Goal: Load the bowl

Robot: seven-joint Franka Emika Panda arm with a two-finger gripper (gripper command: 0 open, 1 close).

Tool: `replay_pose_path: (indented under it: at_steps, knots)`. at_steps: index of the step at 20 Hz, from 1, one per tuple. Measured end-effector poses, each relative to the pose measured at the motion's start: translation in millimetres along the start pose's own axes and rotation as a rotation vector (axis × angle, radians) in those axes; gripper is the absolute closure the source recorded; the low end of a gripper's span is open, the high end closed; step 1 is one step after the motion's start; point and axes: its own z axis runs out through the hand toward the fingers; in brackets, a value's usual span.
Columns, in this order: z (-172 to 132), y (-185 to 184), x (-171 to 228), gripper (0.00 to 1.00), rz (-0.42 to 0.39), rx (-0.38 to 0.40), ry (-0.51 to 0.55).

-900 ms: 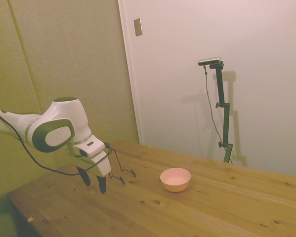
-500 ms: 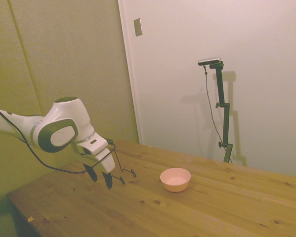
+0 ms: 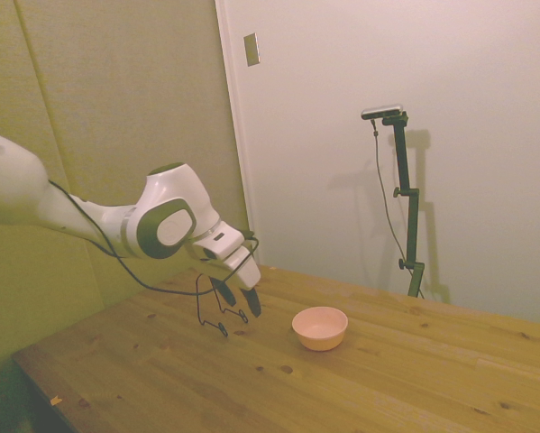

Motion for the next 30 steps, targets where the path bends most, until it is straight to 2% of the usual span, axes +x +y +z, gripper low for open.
replay_pose_path:
  at_steps: [5, 9, 14, 15, 21, 30]
  knots:
    - [28, -29, 41, 0.0, 0.025, 0.002, 0.009]
    - [64, -48, 51, 0.0, 0.029, -0.021, -0.005]
    - [102, -54, 63, 0.0, 0.06, -0.051, -0.021]
    - [109, -55, 63, 1.0, 0.064, -0.058, -0.024]
    - [138, -54, 63, 1.0, 0.094, -0.08, -0.047]
    - [140, -49, 68, 1.0, 0.121, -0.083, -0.054]
